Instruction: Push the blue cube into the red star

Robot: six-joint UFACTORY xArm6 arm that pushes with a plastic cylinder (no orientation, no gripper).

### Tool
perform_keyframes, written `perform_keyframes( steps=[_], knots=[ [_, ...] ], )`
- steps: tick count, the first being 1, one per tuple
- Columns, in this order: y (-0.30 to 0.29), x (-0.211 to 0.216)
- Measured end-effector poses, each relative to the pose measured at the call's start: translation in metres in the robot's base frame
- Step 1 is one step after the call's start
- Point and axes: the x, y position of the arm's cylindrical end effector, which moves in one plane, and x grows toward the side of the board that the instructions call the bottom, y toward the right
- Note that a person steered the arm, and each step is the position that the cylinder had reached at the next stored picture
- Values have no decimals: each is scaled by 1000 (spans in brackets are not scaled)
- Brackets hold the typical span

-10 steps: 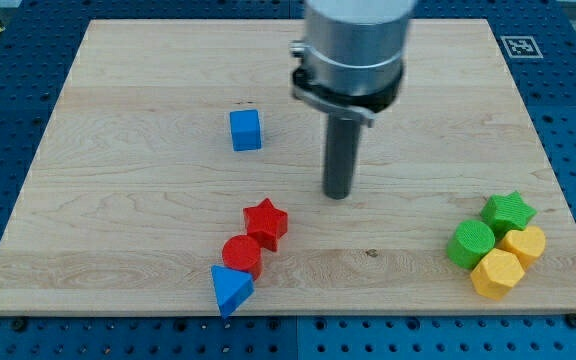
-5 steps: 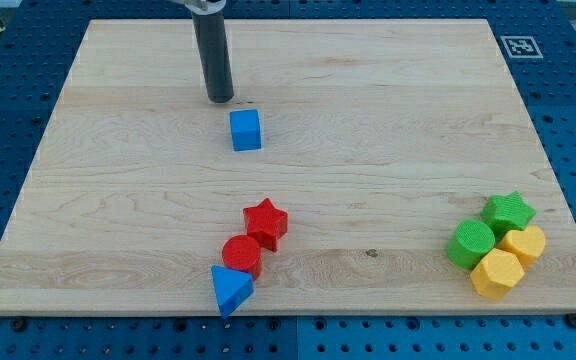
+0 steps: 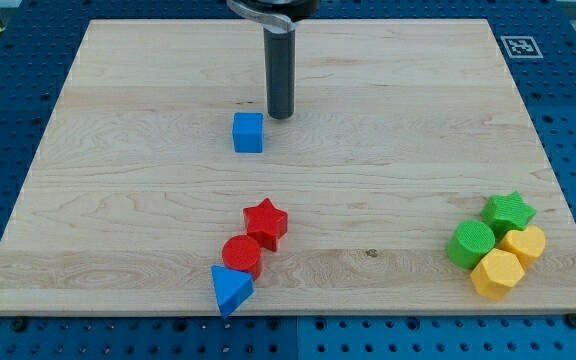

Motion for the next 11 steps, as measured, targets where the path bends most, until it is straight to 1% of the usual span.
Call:
perform_keyframes(
  steps=[1, 2, 3, 4, 5, 7, 8, 10, 11],
  knots=[
    [-21, -6],
    [-45, 2],
    [-56, 8],
    [-56, 16],
    [-52, 34],
    [-3, 50],
    [8, 60],
    [-7, 68],
    [-8, 95]
  ],
)
